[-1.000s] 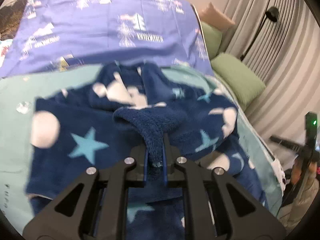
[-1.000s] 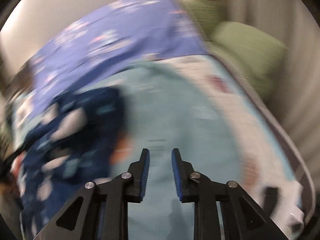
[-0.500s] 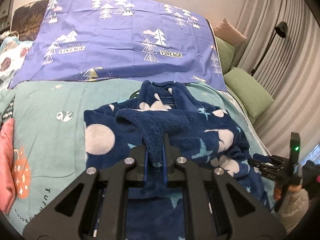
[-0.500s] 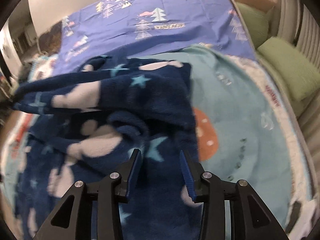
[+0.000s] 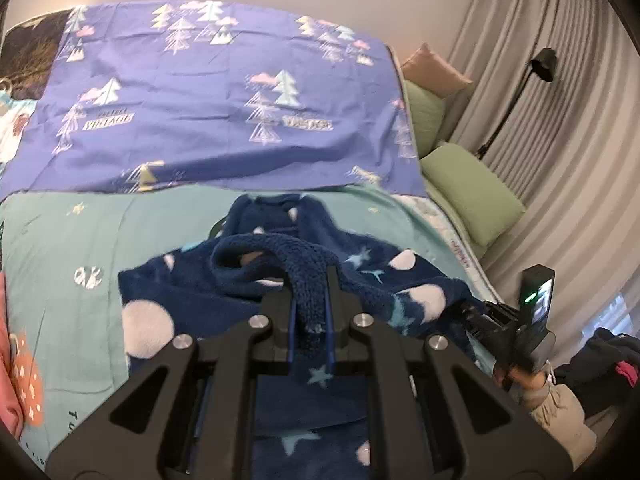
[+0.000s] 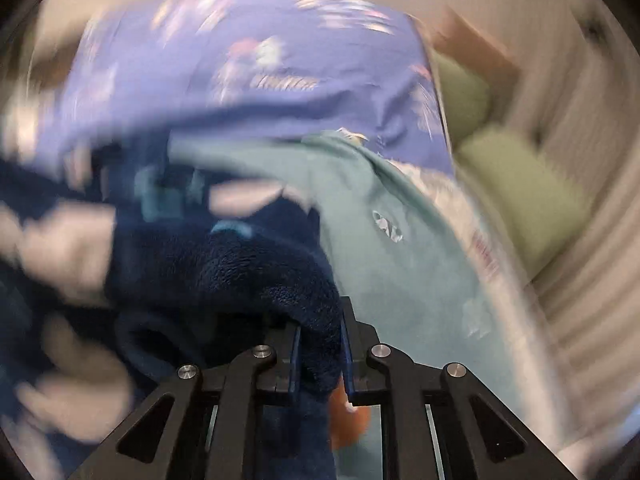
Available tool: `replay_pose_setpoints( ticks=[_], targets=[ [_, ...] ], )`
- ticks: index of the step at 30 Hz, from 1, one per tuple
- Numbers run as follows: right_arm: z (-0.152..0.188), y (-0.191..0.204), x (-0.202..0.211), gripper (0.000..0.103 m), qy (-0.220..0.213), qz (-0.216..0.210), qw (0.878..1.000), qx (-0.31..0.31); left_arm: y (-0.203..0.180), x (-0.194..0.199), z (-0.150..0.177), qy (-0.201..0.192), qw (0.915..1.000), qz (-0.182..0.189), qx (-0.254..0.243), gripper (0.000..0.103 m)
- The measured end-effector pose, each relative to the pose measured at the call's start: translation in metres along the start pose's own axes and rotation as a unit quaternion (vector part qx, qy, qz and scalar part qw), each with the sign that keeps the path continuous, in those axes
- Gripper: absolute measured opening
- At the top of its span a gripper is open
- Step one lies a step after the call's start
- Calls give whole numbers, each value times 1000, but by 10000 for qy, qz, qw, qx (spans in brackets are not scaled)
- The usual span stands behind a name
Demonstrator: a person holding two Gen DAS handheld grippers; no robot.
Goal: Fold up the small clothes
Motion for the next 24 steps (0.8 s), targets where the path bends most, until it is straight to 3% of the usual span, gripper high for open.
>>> replay_pose_setpoints(
  ticks=[3, 6, 9, 12, 15, 19, 22, 23, 24],
  targets=[
    [-9, -26, 21, 14, 185, -738, 9952, -608, -9, 9, -1, -67, 9997, 225, -39, 12],
    [1, -36, 30, 14, 442, -976, 9921, -654, -16, 16, 13, -19, 9994, 292, -196, 12],
    [21, -41, 27, 22, 636, -747, 9941, -472, -15, 16, 45, 204, 9991, 267, -270, 13],
    [44, -44, 29, 22, 675, -354, 9969, -207, 2, 7, 82, 565, 9980, -31, -276, 13],
    [58, -45, 33, 22, 794, -339, 9962, -129, 22, -6, 111, 878, 9961, -106, -20, 14],
    [58, -28, 50, 22, 601, -414, 9971, 233, 32, -12, 132, 1053, 9939, 65, 327, 16],
    [54, -7, 56, 23, 553, -605, 9957, 439, 31, -12, 134, 1080, 9931, 86, 446, 37],
    [53, 0, 56, 24, 557, -678, 9951, 459, 32, -12, 134, 1088, 9927, 82, 512, 53],
    [53, 6, 55, 24, 575, -745, 9945, 462, 36, -12, 132, 1070, 9922, 80, 637, 60]
  ],
)
Point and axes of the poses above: each gripper's, at about its wrist camera, not at the fingertips, and x roughly against the way its jaws point, y to its left, z to its underside, the point moved 8 cm from there along -x, roughly the way its jaws point, and after that the axes turned 12 degrees about -x, right-handed, at the moved point
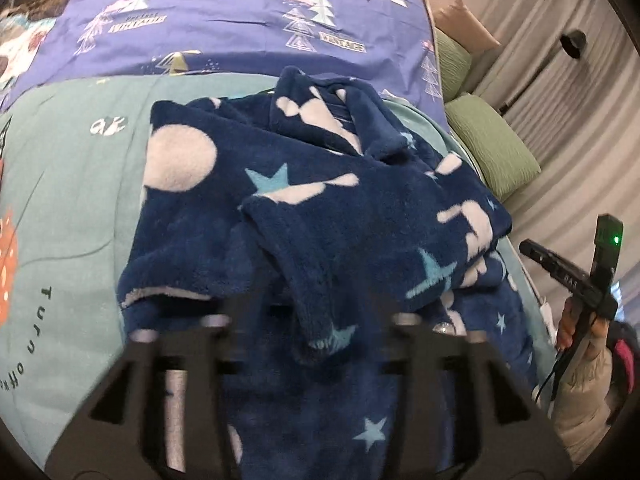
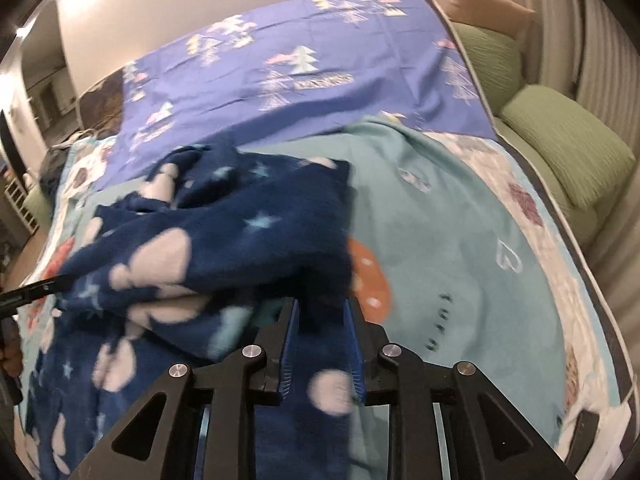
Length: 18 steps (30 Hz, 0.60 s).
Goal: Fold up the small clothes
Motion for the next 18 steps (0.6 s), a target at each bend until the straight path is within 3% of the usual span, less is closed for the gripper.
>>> replay_pose_setpoints(
  ticks=[5, 8, 10, 11, 15, 18],
  targets=[
    [4, 31, -11, 27, 220, -426, 9988, 13, 19, -12, -11, -19, 9981, 223, 571, 61],
    [11, 47, -19, 40, 416, -646, 9970, 14, 27, -30, -18, 91, 9946, 463, 924, 58],
    [13, 54, -25, 45, 488, -702, 9963, -17, 23, -40, -27, 92, 9909, 813, 1071, 18],
    [13, 56, -30, 46, 521, -692, 9962, -33, 20, -41, -31, 76, 9893, 939, 1116, 15],
    [7, 53, -40, 46, 524, -571, 9968, -181, -2, 16, -70, -1100, 9883, 885, 580, 15],
    [4, 45, -44, 48, 501, -410, 9975, -265, -1, 48, -86, -1474, 9889, 174, 59, 17]
  ],
)
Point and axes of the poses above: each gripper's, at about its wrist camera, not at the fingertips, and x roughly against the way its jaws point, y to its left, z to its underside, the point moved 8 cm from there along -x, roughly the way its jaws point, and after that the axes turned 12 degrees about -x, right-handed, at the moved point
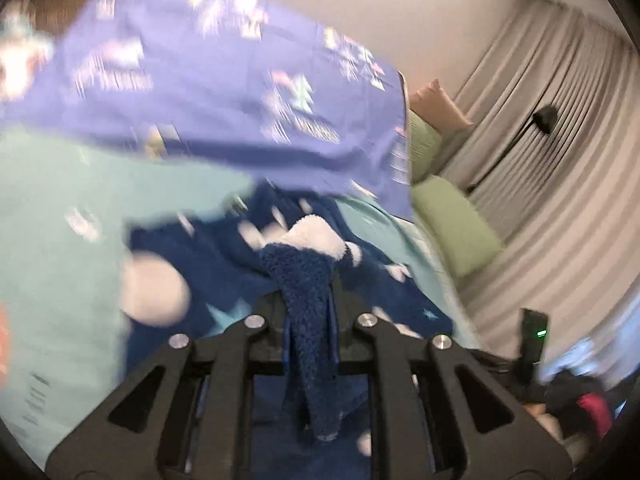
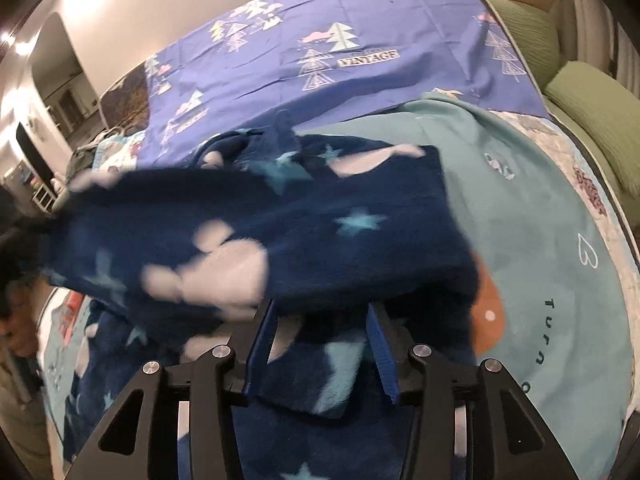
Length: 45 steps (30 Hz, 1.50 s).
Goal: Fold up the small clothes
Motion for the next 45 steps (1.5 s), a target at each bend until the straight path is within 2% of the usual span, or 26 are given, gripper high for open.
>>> replay_pose_setpoints(
  ticks=[1, 3, 6, 7, 9, 12, 16, 17, 19, 20, 21, 23, 25, 27, 29, 33, 38, 45],
  targets=[
    [0, -3, -2, 48, -3, 49, 10000, -31, 4, 2, -2, -13, 9996, -209, -178, 20],
    [2, -5, -3, 49, 15, 81, 9999, -85, 18, -6, 8, 259, 9978, -528, -311, 31],
    [7, -8, -8, 49, 67, 151, 9998, -142, 38, -19, 32, 742, 9941, -767, -178, 35],
    [8, -9, -9, 49, 91, 158, 9997, -143, 43, -20, 39, 795, 9935, -808, -125, 35],
    [11, -10, -10, 49, 135, 214, 9996, -113, 50, -20, 48, 840, 9929, -847, -2, 36],
    [12, -8, -8, 49, 101, 293, 9995, -14, 49, -15, 57, 814, 9942, -690, 90, 36],
    [9, -10, -6, 49, 32, 418, 9991, 43, 35, -19, 67, 970, 9931, -621, -233, 40],
    [9, -13, -6, 49, 2, 508, 9987, 29, 34, -23, 71, 1080, 9911, -706, -344, 44],
    [7, -26, -6, 49, -46, 737, 9973, -60, 40, -32, 84, 1399, 9820, -1116, -599, 45],
    [7, -35, -8, 49, 28, 687, 9974, -232, 45, -36, 90, 1536, 9771, -1311, -674, 45],
    [7, -41, -8, 49, 59, 652, 9972, -366, 49, -38, 95, 1585, 9758, -1350, -667, 45],
    [8, -52, -4, 49, 97, 500, 9967, -630, 52, -33, 97, 1460, 9805, -1222, -489, 45],
    [7, -56, 1, 49, 74, 498, 9966, -648, 53, -29, 94, 1426, 9816, -1186, -446, 45],
    [6, -63, 9, 52, -77, 999, 9936, -512, 50, -23, 91, 1381, 9821, -1190, -482, 45],
    [7, -67, 15, 52, -145, 1156, 9922, -434, 48, -19, 88, 1316, 9832, -1161, -511, 45],
    [9, -52, 31, 52, -208, 615, 9968, -457, 37, -13, 81, 1156, 9873, -988, -456, 49],
    [16, -13, 40, 52, -146, 163, 9998, -11, 39, -17, 87, 1317, 9816, -1250, -584, 49],
    [36, -1, 41, 52, -48, 286, 9985, 468, 48, 8, 100, 1282, 9823, -1257, -529, 54]
  ],
)
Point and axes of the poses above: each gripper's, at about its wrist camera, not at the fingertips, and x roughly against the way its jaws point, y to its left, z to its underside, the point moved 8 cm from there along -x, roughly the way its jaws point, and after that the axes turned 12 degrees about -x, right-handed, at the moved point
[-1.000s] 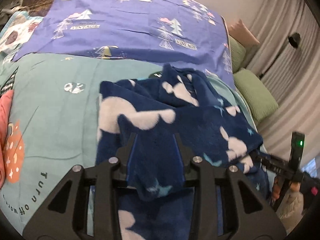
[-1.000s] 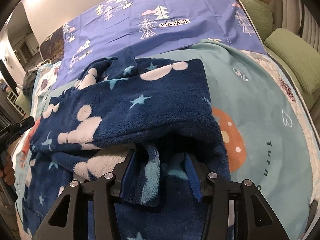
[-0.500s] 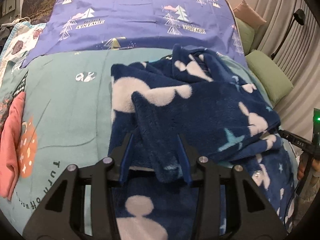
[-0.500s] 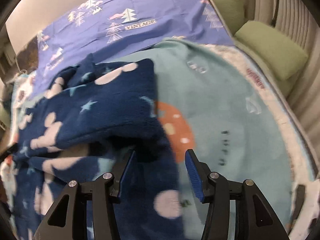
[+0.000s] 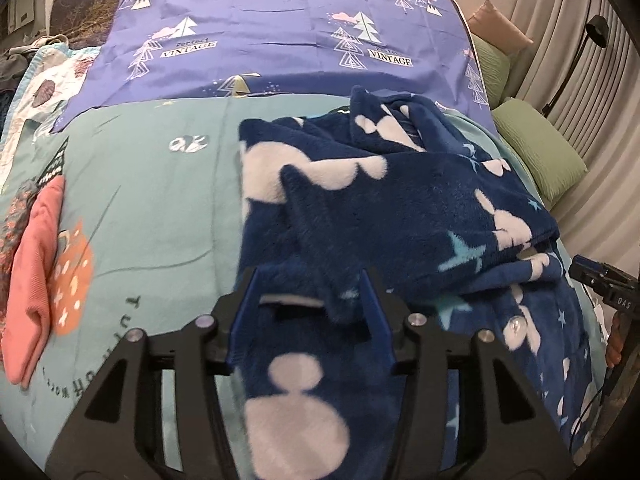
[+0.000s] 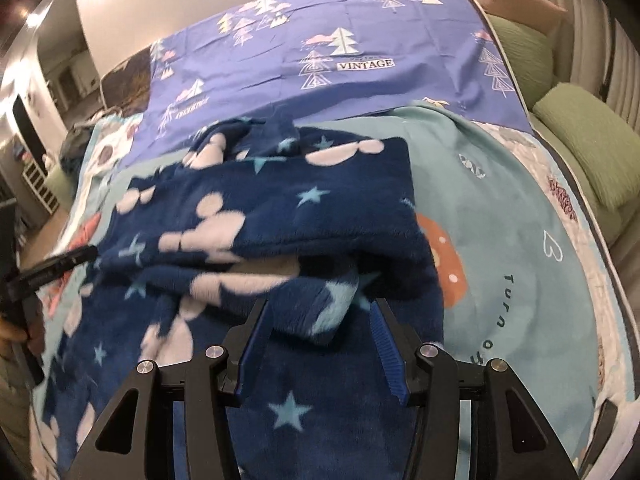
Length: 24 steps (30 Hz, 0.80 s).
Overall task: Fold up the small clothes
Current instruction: 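Fold the side of the top inward with the right gripper toward the left gripper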
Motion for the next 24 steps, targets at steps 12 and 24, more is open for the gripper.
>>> replay_pose_setpoints(
  ticks=[12, 24],
  targets=[
    [40, -32, 28, 52, 159, 212, 9994, -236, 2, 42, 64, 125, 9995, 273, 73, 60],
    [125, -59, 76, 53, 253, 228, 9969, -713, -39, 103, 163, 248, 9979, 599, -66, 60]
  ],
)
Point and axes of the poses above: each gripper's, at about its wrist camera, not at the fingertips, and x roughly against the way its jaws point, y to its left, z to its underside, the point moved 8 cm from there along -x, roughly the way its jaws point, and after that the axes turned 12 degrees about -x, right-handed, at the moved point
